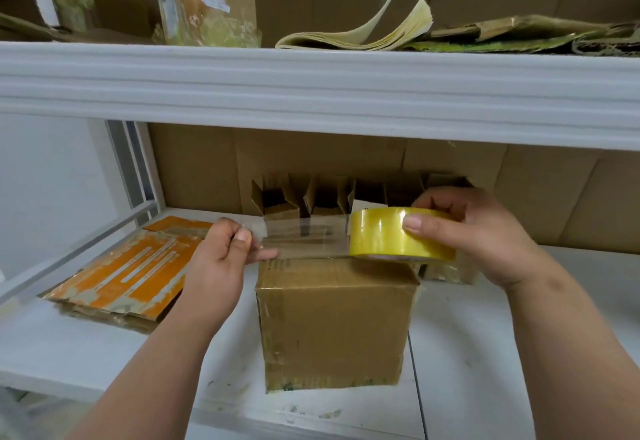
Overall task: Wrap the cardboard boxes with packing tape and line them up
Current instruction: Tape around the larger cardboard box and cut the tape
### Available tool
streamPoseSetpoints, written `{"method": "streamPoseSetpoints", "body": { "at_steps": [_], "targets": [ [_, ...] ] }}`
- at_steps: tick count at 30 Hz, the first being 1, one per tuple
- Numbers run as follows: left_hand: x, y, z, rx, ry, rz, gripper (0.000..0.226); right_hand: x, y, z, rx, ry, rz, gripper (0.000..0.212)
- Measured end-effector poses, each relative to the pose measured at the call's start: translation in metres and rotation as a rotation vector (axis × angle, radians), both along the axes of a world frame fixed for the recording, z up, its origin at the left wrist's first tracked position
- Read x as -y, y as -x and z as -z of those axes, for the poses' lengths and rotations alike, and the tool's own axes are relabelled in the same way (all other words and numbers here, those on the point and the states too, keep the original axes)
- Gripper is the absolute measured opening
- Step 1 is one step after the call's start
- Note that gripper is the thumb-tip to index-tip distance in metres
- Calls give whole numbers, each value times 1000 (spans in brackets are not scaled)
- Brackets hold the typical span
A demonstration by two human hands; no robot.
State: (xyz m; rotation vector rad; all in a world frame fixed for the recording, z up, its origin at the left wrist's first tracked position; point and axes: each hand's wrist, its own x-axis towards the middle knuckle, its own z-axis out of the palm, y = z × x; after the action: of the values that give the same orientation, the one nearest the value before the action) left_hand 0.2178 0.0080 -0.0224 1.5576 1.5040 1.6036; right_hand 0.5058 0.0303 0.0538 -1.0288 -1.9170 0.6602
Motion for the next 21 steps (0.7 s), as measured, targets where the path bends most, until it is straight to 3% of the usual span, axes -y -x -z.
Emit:
{"method": "streamPoseSetpoints", "body": {
  "at_steps": [6, 17, 21],
  "targets": [
    [-2, -3, -5, 111, 40, -40, 24, -17, -16, -17, 52, 56, -112, 42],
    [-4, -13, -6, 239, 99, -160, 23, -49, -37, -23, 135, 36, -37, 60],
    [-5, -15, -5, 243, 93, -181, 25, -57, -48, -19, 131, 59, -22, 43]
  ]
}}
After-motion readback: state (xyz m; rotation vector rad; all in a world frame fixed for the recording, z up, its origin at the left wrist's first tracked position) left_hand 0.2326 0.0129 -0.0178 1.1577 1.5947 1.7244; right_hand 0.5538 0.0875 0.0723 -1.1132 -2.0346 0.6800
